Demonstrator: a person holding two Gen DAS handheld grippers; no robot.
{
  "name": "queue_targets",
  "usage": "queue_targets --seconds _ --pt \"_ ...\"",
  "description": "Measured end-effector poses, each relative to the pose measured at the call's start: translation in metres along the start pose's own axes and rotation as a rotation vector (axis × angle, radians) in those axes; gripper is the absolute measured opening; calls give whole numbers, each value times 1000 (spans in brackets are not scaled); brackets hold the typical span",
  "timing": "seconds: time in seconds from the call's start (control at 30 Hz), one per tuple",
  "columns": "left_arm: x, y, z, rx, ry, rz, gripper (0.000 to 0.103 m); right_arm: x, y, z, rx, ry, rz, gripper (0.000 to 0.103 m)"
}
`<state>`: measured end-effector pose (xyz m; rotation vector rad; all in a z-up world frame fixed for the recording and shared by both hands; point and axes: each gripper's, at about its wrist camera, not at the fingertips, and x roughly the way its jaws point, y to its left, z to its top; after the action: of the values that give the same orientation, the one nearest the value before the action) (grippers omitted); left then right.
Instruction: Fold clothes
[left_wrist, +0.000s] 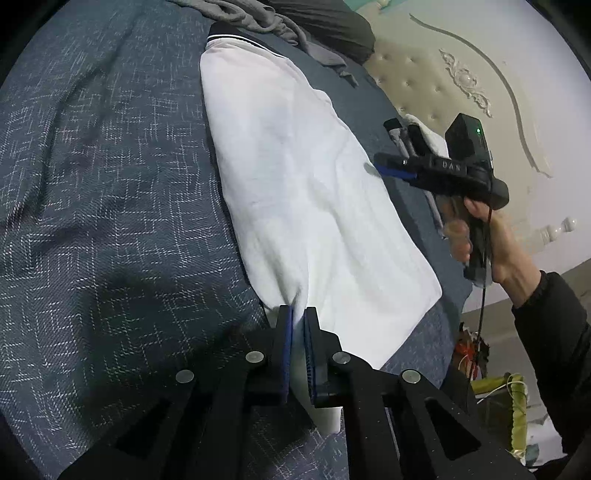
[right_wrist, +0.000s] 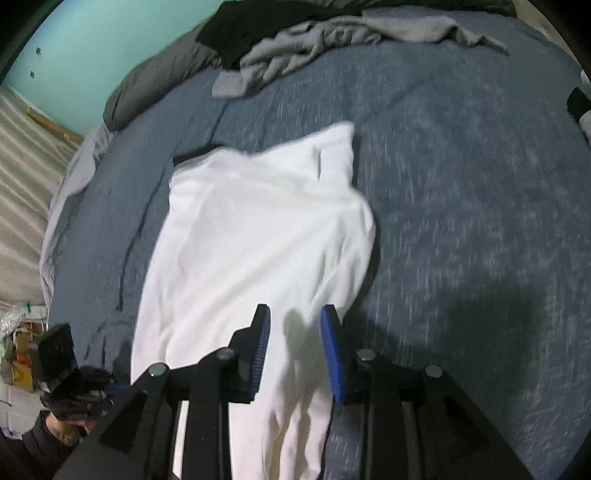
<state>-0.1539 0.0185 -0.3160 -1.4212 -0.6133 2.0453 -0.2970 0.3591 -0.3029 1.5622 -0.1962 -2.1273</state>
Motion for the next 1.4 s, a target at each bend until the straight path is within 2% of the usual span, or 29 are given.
queue_targets --seconds 0.1,0.17,0.23,0.63,0.77,0.83,0.9,0.93,0.97,1.2,1.27,1.4 --pt "3 -1 -1 3 1 5 7 6 -1 -7 11 17 11 27" --pt "4 -1 -2 4 2 10 7 7 -5 -10 35 13 13 9" --pt "5 1 -2 1 4 10 7 6 -8 -11 48 0 12 4" --pt "2 7 -5 -1 13 18 7 -1 -22 -14 115 -47 -16 3" --pt "2 6 -4 -5 11 17 7 -5 -19 -14 120 -52 26 4" --pt "0 6 -4 -10 9 14 7 -8 -18 -16 131 -41 14 5" --pt "-1 5 -3 -13 8 12 7 -15 -17 -21 139 -29 41 13" --pt "-2 4 -2 -12 4 13 7 -18 -16 -23 137 -26 45 23" --pt "-3 3 -2 -12 2 13 7 -19 -14 -27 135 -13 58 29" --pt "-4 -2 -6 -19 10 -3 7 -7 5 -48 71 59 67 28" --pt "-5 -4 -7 -21 12 -8 7 -2 6 -52 64 66 67 12" --pt "-2 -8 -8 -6 19 -4 7 -3 -2 -56 89 47 64 5"
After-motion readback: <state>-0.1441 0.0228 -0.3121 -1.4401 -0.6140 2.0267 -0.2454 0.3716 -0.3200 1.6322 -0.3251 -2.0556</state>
